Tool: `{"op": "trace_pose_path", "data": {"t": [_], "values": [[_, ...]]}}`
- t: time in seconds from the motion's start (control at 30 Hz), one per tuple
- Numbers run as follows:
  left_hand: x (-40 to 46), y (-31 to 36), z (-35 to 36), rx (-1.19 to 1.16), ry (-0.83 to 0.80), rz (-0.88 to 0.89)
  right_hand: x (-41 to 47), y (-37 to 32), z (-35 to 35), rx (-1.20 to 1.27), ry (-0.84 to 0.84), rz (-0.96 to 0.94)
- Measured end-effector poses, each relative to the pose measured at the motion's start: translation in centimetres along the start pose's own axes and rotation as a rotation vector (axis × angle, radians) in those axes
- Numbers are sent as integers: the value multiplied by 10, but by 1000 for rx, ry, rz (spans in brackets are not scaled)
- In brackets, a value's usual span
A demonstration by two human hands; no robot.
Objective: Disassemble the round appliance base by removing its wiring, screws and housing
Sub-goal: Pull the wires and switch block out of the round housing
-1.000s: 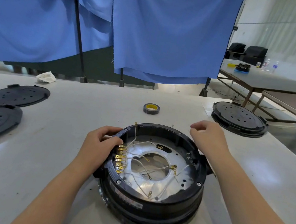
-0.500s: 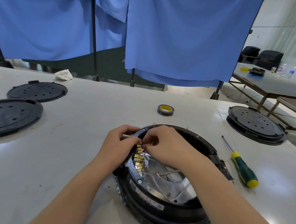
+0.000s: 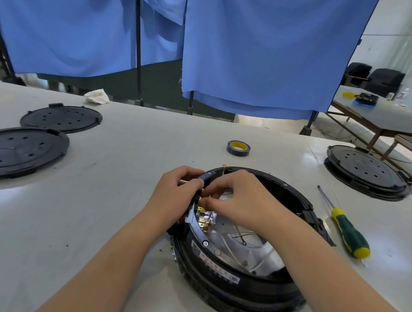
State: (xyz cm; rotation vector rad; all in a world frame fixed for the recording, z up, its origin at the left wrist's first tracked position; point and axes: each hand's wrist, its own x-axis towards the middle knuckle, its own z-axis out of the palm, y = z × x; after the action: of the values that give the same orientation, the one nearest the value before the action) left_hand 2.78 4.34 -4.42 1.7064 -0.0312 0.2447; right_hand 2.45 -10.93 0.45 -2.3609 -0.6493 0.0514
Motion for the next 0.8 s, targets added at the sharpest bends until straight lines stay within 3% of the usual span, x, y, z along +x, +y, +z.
{"op": "trace_pose_path", "data": {"t": [0.8], "values": [[1, 0, 0, -32, 0, 2, 2, -1, 1, -90, 4, -44]]}}
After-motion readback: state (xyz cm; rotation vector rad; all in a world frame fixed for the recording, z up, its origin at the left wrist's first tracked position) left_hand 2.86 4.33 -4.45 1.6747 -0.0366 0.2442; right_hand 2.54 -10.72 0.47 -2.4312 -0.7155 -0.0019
